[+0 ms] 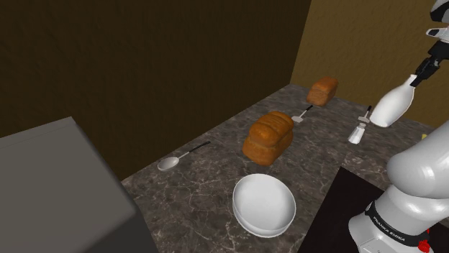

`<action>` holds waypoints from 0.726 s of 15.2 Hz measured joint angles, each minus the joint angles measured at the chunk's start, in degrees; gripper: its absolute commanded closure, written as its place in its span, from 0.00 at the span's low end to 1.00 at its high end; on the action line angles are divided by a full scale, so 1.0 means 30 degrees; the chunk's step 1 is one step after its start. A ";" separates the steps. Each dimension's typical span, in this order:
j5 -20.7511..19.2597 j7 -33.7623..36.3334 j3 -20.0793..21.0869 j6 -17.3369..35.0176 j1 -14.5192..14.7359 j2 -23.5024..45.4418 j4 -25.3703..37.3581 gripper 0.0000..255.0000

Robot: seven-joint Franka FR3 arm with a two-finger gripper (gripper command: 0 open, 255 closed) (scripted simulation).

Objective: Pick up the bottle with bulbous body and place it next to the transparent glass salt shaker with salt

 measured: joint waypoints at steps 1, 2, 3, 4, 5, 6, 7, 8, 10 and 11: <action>0.0001 -0.0044 0.0004 0.0286 0.0005 -0.0018 -0.0304 1.00; 0.0055 -0.0065 0.0018 0.0496 0.0017 0.0042 -0.0471 1.00; 0.0040 -0.0117 0.0016 0.0766 0.0017 0.0004 -0.0775 1.00; 0.0112 -0.0192 0.0011 0.1030 0.0007 0.0078 -0.0992 1.00; 0.0151 -0.0284 -0.0005 0.1254 -0.0013 0.0112 -0.1204 1.00; 0.0194 -0.0302 0.0014 0.1508 0.0005 0.0151 -0.1427 1.00; 0.0293 -0.0444 -0.0012 0.1720 -0.0036 0.0262 -0.1581 1.00; 0.0341 -0.0457 0.0006 0.1923 -0.0019 0.0308 -0.1750 1.00; 0.0500 -0.0609 0.0014 0.2393 -0.0032 0.0471 -0.2123 1.00; 0.0500 -0.0668 0.0012 0.2673 -0.0030 0.0441 -0.2430 1.00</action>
